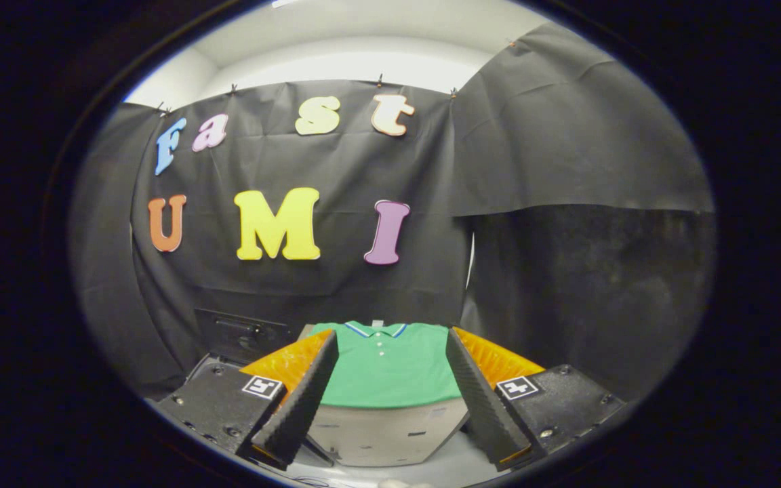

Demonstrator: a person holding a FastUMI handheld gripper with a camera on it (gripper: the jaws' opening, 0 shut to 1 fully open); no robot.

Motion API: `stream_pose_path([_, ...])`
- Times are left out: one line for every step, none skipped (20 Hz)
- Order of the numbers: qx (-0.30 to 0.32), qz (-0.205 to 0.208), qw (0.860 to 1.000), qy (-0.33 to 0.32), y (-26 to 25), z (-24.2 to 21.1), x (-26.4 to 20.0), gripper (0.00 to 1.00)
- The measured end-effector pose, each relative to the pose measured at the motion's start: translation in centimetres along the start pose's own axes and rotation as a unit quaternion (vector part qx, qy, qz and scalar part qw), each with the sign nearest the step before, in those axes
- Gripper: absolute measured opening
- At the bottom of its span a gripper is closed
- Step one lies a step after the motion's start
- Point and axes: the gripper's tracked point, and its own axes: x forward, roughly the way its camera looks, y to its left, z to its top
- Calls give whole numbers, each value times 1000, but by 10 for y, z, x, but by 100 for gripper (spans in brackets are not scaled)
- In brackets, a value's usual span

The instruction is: Put the clothes into the washing machine and then close the washing machine lid.

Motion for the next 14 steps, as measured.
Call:
stream_pose_path([-4, 0, 1000, 6, -2, 5, 18, 100])
stream_pose_path([-6, 4, 1000, 18, -1, 8, 37, 100])
stream_pose_path([-5, 14, 1000, 25, 3, 10, 54, 100])
stream_pose_path([-3, 21, 999, 33, 5, 11, 72, 100])
stream_pose_path([-5, 26, 999, 39, 8, 10, 89, 100])
stream_pose_path([-11, 34, 998, 48, 12, 8, 106, 100])
stream_pose_path([-18, 38, 997, 64, 15, 2, 122, 100])
stream_pose_path([-21, 46, 996, 75, 19, -4, 138, 100])
stream_pose_path([-26, 50, 994, 90, 22, -9, 152, 100])
stream_pose_path([-32, 58, 992, 104, 25, -16, 165, 100])
stream_pose_path([-35, 65, 991, 114, 30, -23, 178, 100])
stream_pose_path([-39, 70, 988, 129, 33, -30, 190, 100])
stream_pose_path([-46, 74, 986, 146, 34, -38, 201, 100])
stream_pose_path([-48, 75, 983, 160, 34, -46, 211, 100])
